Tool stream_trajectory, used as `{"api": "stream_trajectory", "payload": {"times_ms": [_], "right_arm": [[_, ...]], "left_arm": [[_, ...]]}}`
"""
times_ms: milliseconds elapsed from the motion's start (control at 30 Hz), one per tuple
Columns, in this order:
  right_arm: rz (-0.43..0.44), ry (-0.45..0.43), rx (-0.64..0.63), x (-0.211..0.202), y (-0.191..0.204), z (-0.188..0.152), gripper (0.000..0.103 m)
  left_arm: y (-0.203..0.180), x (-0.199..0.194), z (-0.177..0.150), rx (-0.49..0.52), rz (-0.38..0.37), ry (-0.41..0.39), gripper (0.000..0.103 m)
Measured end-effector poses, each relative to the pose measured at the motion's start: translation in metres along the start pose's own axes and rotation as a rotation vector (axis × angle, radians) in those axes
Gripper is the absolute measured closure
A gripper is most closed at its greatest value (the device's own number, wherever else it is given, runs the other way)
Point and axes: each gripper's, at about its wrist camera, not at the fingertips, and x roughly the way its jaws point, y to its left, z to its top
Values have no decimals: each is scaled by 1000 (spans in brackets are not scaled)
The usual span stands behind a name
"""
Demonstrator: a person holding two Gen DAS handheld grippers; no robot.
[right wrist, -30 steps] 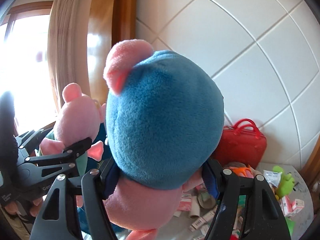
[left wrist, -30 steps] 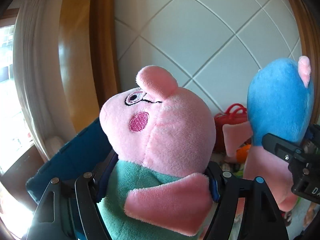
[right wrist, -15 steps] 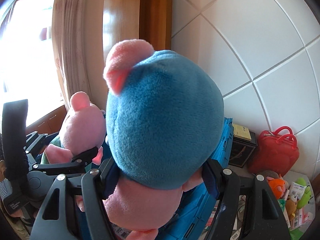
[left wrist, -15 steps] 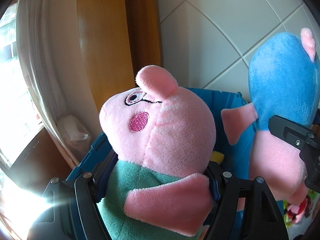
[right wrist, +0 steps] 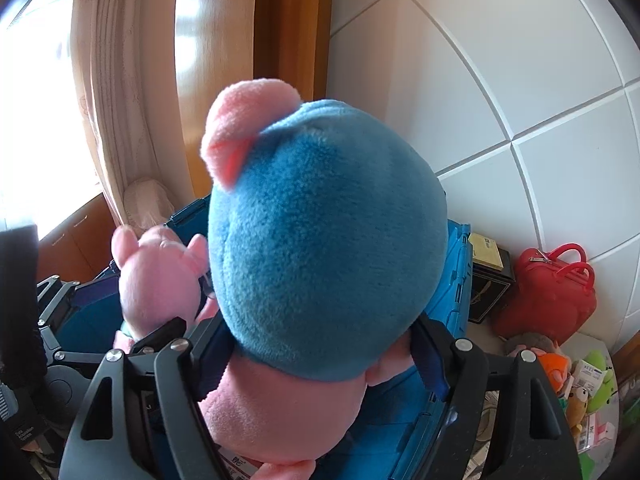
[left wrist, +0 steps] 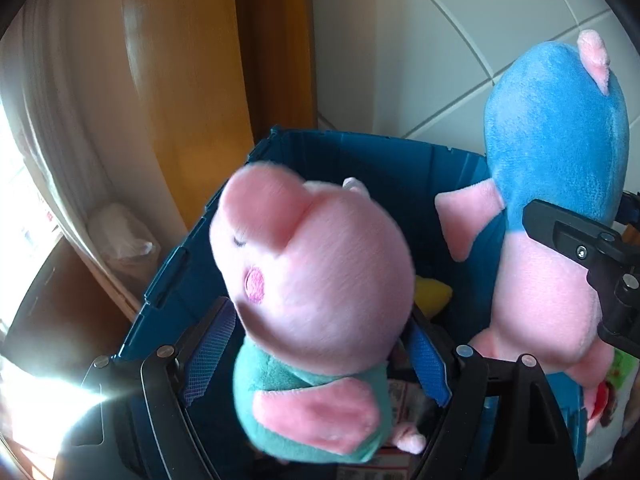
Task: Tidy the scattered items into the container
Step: 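Lower both pigs into the blue crate and open both tools, then move both tools back over the pile toward the red plush toy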
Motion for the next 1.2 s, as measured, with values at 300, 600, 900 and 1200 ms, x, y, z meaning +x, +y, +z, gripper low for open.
{"api": "stream_trajectory", "payload": {"times_ms": [300,600,900,1200], "right_arm": [[-28,3,-1,0,-2,-1,11],[-41,-27,-21,-18,4,-1,3],[-30,-51,-5,-46,0,-17,3],[-12,-72,15,-85,-18,-61,0]], "left_arm": [[5,-10,-4,19,9,-35,16],[-6,-29,-22,6,7,-38,16],[-19,-59,-42,-24,-10,-57,16],[-39,-98,-75,-52,-17,-131,12]]}}
